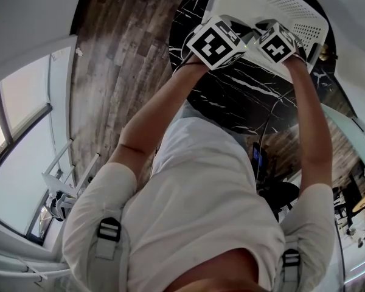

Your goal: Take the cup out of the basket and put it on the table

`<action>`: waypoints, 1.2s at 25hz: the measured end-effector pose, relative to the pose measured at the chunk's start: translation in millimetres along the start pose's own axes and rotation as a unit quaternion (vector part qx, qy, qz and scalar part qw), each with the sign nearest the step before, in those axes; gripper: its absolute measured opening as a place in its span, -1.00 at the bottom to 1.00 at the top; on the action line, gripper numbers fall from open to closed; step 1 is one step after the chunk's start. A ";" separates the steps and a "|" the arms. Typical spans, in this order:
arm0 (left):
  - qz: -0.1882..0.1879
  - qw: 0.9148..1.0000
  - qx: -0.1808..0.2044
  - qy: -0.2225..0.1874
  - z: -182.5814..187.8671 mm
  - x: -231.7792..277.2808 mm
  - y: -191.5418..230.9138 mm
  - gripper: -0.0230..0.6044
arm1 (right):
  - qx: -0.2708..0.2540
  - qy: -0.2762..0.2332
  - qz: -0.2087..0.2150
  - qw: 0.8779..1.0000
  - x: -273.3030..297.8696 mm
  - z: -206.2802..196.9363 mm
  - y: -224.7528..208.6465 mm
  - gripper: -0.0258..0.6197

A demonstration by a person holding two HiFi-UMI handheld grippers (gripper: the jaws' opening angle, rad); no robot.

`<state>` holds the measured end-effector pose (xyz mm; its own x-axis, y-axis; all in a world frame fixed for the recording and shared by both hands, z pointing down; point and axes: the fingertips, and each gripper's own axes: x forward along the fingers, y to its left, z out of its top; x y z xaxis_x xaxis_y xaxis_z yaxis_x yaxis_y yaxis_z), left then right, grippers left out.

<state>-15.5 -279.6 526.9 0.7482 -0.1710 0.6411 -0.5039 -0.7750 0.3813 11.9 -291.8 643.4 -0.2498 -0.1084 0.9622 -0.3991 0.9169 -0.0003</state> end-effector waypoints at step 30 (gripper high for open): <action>0.007 0.998 0.040 -0.056 27.1 -49.5 -54.1 -0.91 | 0.019 -0.088 -0.135 0.987 -122.3 -1.0 8.4 -0.84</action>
<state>-13.6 -245.6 456.5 0.7874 -0.2453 0.5656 -0.4816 -0.8175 0.3158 39.9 -270.5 525.9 -0.2772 -0.4151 0.8665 -0.5036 0.8308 0.2369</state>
